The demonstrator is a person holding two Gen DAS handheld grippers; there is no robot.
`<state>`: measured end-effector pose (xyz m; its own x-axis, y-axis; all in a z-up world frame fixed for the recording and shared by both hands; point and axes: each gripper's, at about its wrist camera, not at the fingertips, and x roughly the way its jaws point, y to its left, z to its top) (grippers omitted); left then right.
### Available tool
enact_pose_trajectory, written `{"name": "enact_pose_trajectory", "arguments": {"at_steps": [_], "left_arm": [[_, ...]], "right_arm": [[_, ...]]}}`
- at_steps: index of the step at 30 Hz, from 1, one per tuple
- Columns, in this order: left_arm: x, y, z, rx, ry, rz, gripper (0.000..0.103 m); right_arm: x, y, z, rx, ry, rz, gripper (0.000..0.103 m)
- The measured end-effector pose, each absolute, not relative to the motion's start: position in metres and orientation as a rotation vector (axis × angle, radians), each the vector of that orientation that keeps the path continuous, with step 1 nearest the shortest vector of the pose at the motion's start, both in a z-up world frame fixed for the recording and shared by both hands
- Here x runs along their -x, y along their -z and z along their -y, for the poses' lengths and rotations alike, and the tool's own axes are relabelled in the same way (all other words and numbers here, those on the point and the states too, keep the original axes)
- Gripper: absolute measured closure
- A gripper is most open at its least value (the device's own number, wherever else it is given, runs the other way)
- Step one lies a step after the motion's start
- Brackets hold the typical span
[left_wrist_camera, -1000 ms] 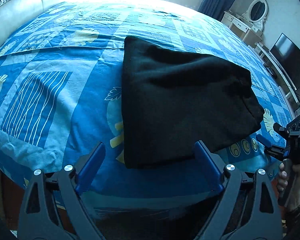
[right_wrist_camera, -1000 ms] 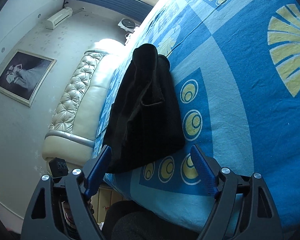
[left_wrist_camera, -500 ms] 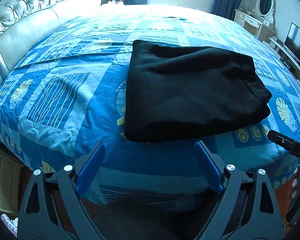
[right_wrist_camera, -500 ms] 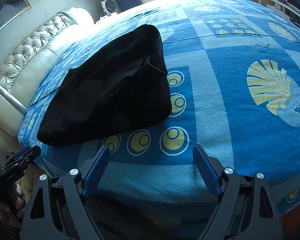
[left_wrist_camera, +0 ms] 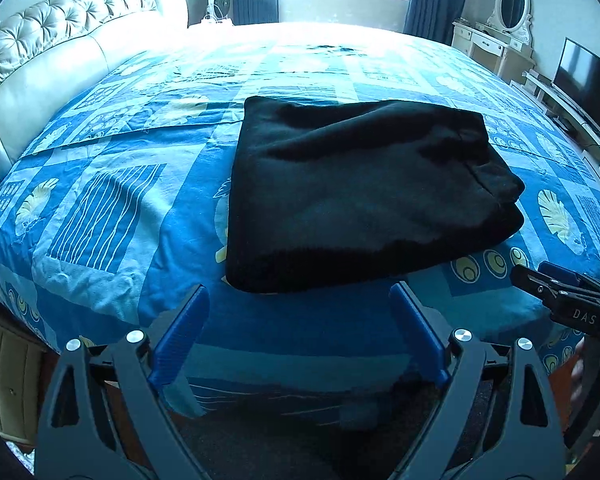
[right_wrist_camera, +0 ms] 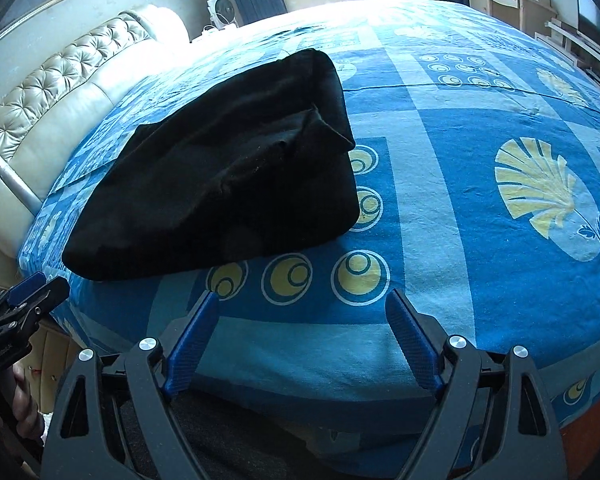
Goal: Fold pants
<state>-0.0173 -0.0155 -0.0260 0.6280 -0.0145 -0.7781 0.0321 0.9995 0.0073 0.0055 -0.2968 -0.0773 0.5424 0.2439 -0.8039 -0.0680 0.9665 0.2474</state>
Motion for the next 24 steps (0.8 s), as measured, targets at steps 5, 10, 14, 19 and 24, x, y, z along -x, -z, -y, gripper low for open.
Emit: {"name": "enact_pose_trajectory", "arguments": {"at_steps": [5, 10, 14, 19, 24], "left_arm": [[0.016, 0.028, 0.013, -0.002, 0.023, -0.912, 0.012], [0.018, 0.028, 0.015, -0.023, 0.008, -0.895, 0.012], [0.016, 0.031, 0.014, -0.015, 0.007, -0.924, 0.012], [0.011, 0.037, 0.009, 0.022, 0.010, -0.978, 0.012], [0.012, 0.037, 0.009, 0.025, -0.001, -0.978, 0.012]], "right_arm": [[-0.004, 0.077, 0.297, -0.189, -0.180, -0.978, 0.019], [-0.005, 0.078, 0.298, -0.188, -0.181, -0.979, 0.019], [-0.005, 0.079, 0.299, -0.189, -0.183, -0.982, 0.019], [-0.004, 0.080, 0.297, -0.185, -0.187, -0.985, 0.019], [-0.004, 0.080, 0.295, -0.179, -0.191, -0.988, 0.019]]}}
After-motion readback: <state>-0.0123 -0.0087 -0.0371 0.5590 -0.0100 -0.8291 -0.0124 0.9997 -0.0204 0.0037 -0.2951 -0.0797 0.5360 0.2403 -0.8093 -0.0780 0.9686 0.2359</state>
